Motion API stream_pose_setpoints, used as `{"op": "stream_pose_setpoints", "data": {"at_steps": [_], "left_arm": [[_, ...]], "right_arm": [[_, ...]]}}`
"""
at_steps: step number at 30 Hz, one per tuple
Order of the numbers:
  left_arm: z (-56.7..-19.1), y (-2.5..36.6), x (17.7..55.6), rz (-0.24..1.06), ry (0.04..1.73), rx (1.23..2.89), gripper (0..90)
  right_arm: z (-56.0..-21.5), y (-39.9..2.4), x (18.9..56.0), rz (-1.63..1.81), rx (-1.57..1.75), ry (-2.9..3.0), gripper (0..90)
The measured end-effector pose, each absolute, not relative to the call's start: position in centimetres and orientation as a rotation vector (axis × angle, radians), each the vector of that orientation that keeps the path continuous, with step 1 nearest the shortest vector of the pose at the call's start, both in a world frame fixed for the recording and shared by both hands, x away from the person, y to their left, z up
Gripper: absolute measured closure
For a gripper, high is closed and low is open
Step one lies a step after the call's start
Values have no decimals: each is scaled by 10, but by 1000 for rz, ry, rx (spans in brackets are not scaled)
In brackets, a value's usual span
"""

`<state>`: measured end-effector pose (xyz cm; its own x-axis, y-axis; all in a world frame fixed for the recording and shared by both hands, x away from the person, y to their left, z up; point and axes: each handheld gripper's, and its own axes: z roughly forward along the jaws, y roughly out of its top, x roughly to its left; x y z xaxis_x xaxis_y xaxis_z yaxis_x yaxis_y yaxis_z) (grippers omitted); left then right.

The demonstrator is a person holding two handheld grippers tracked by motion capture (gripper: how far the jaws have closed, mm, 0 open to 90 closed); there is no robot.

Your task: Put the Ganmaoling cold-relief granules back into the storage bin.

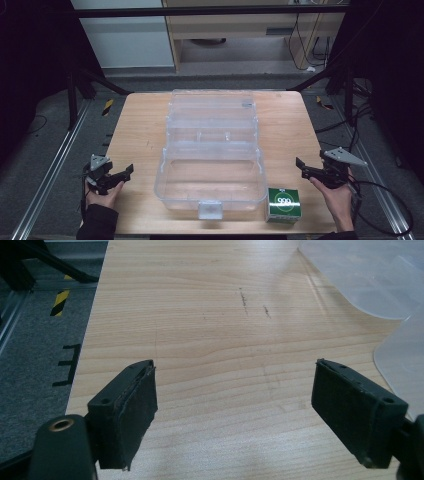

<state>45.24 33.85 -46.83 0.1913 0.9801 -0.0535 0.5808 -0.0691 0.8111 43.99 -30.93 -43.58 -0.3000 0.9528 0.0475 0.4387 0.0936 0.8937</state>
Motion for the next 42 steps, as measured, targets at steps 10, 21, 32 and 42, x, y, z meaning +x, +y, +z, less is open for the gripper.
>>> {"op": "stream_pose_setpoints", "data": {"at_steps": [10,21,32,42], "left_arm": [[-471,336,455,694,1490,1766,178],[-472,336,455,693,1488,1774,178],[-473,335,455,690,1486,1791,178],[-474,334,456,688,1483,1802,178]], "right_arm": [[-397,-297,433,1147,1224,1903,65],[-361,-271,431,1099,1038,2052,57],[-347,-260,429,983,889,2246,46],[-346,-251,416,884,770,2409,38]]}}
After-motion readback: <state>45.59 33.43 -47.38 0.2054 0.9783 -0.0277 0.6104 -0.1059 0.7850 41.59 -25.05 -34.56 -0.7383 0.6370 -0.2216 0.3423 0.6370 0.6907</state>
